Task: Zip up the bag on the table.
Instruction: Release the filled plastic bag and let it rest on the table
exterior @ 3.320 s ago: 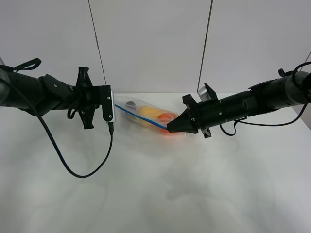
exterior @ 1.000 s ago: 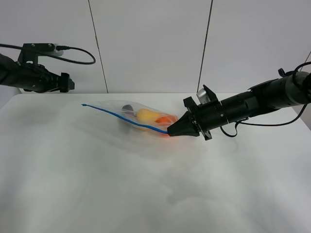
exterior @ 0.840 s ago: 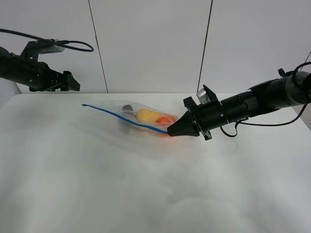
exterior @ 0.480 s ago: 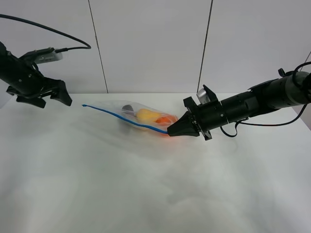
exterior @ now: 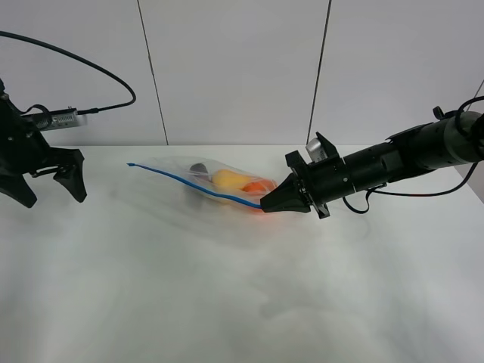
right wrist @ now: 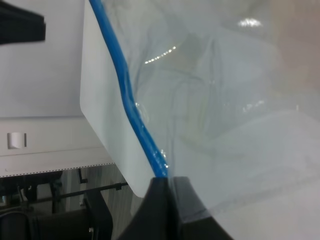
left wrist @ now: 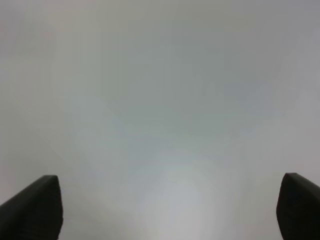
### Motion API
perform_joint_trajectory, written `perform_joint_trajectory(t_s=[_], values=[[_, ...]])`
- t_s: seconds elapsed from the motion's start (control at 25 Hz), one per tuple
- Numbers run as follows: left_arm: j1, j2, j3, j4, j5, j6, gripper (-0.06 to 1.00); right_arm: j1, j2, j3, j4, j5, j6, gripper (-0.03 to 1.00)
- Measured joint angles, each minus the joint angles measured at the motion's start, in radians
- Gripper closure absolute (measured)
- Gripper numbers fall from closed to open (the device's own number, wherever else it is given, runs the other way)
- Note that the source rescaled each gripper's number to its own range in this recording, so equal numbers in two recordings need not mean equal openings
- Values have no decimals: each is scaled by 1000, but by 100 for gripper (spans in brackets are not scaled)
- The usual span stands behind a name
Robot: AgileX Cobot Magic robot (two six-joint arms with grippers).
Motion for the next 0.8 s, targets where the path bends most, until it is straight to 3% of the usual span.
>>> perform_joint_trajectory(t_s=[0.2,0.44,0.8], values=[[-1,-109,84,1,11,-1,-2,0,0,0,0,0,0,97],[-25,-331,334,1,-71,3,-5,0,0,0,0,15,0,97],[-81,-756,671,5,-102,-3,-6,0,0,0,0,19,0,97]])
